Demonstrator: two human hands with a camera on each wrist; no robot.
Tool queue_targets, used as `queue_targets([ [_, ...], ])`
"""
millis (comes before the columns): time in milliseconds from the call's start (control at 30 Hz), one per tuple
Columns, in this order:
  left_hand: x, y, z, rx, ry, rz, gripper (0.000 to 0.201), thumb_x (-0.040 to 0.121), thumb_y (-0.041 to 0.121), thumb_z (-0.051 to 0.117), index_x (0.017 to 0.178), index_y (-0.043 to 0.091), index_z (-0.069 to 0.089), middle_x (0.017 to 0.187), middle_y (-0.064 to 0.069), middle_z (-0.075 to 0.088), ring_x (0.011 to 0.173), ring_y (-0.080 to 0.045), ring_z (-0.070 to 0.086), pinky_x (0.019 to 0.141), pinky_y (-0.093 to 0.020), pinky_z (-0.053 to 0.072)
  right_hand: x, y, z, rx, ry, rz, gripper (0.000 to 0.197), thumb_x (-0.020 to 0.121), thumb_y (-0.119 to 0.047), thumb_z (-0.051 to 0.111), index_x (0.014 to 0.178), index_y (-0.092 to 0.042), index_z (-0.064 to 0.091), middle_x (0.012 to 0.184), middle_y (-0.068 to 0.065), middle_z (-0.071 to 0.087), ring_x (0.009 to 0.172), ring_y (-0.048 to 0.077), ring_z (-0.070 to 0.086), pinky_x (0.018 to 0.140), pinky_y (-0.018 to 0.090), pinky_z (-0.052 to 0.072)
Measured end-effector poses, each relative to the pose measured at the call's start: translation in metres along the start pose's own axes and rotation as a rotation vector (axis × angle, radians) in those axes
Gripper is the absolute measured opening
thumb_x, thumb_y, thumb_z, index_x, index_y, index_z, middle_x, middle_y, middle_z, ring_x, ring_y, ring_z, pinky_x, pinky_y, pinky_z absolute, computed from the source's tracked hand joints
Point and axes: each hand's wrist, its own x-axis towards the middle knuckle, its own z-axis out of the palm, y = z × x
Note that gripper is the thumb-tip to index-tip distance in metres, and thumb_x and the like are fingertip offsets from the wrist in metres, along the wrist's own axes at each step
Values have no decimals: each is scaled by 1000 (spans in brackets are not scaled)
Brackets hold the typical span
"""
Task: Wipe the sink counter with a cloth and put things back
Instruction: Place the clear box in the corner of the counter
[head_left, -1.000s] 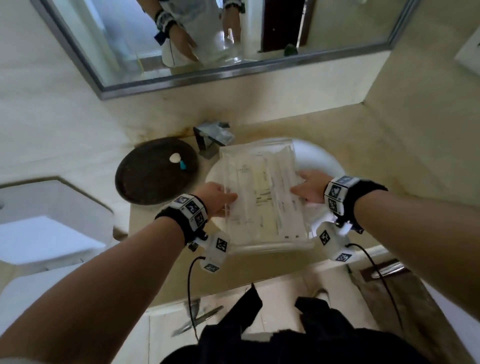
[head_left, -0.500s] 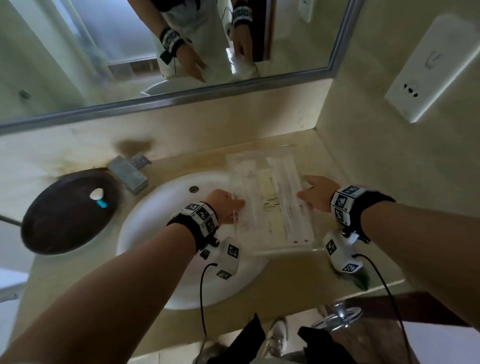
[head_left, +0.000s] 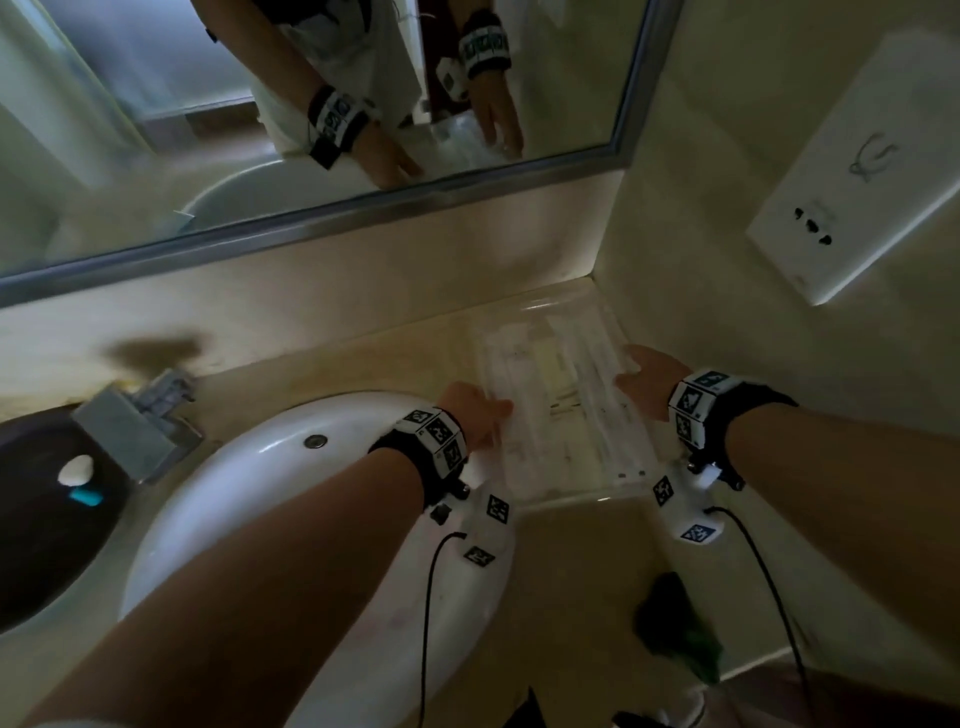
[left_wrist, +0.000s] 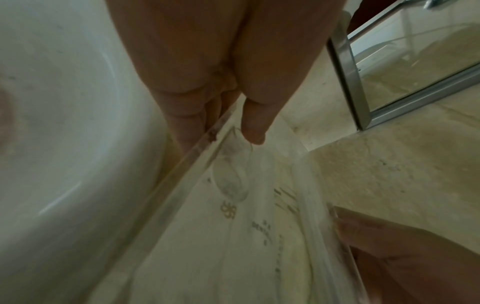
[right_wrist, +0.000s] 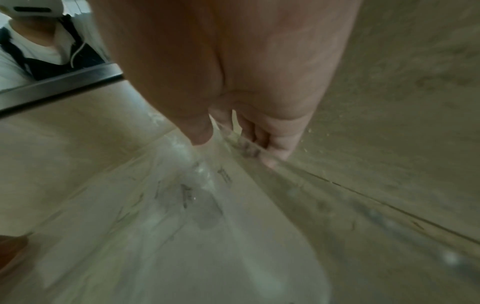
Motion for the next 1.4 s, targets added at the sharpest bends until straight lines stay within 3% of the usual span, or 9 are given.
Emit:
queue_targets([
  [167, 27, 18, 8, 137, 38, 27, 31, 86, 27, 65, 93, -3, 64, 101, -20, 69, 92, -35, 66, 85, -46, 55, 35, -4, -9, -4, 40, 18, 57, 101, -23, 41, 152, -16, 17, 157, 10, 22, 139, 28, 32, 108, 29, 31],
  [333, 50, 28, 13, 220, 25, 50, 27, 90, 28, 60, 84, 2, 60, 82, -10, 62, 71, -24, 59, 59, -28, 50, 62, -3, -7, 3, 48, 66, 59, 99, -20, 41, 152, -17, 15, 158, 9, 18, 142, 28, 26, 114, 31, 26],
  [467, 62, 32, 16, 190, 37, 56, 29, 88, 29, 63, 93, 0, 66, 85, -12, 66, 77, -27, 62, 75, -37, 57, 75, -6, -7, -18, 59, 81, 60, 99, -18, 42, 152, -13, 14, 157, 13, 20, 140, 32, 30, 113, 36, 30],
  [600, 71, 37, 20, 189, 76, 51, 26, 88, 30, 63, 80, 4, 61, 71, -5, 60, 63, -20, 57, 59, -28, 51, 86, -11, -8, -29, 97, 73, 62, 96, -20, 44, 151, -14, 17, 156, 14, 24, 138, 34, 32, 113, 43, 31],
  [867, 80, 52, 31, 76, 78, -29, 33, 86, 27, 65, 102, -1, 60, 95, -12, 62, 94, -32, 65, 86, -43, 55, 85, -23, -10, -71, 126, 38, 73, 93, -31, 52, 151, -10, 13, 156, 13, 22, 141, 32, 28, 115, 38, 26],
  [1000, 82, 54, 36, 94, 77, -32, 28, 89, 30, 60, 91, 3, 60, 80, -7, 59, 81, -27, 62, 79, -33, 55, 62, -17, -3, -301, 202, -81, 67, 88, -25, 52, 147, -11, 25, 151, 14, 31, 137, 32, 34, 112, 39, 33],
  [1100, 82, 56, 41, 121, 84, -43, 33, 92, 31, 56, 69, 8, 52, 69, -3, 53, 62, -19, 51, 68, -27, 45, 42, -11, 6, -424, 97, -180, 71, 90, -28, 50, 151, -19, 16, 158, 6, 15, 145, 27, 15, 116, 39, 25],
  [1233, 84, 59, 43, 136, 104, -58, 34, 91, 31, 59, 65, 11, 50, 69, -3, 53, 78, -24, 55, 77, -31, 50, 24, -7, 4, -459, -38, -157, 84, 87, -32, 56, 153, -25, 4, 161, -1, -5, 148, 22, -1, 119, 39, 19],
  [1400, 85, 57, 42, 182, 110, -17, 30, 90, 32, 60, 90, 3, 63, 84, -6, 59, 83, -23, 56, 79, -31, 50, 6, 7, 12, -553, -32, -225, 91, 82, -29, 58, 152, -28, -1, 160, -5, -10, 148, 19, -6, 118, 39, 21],
])
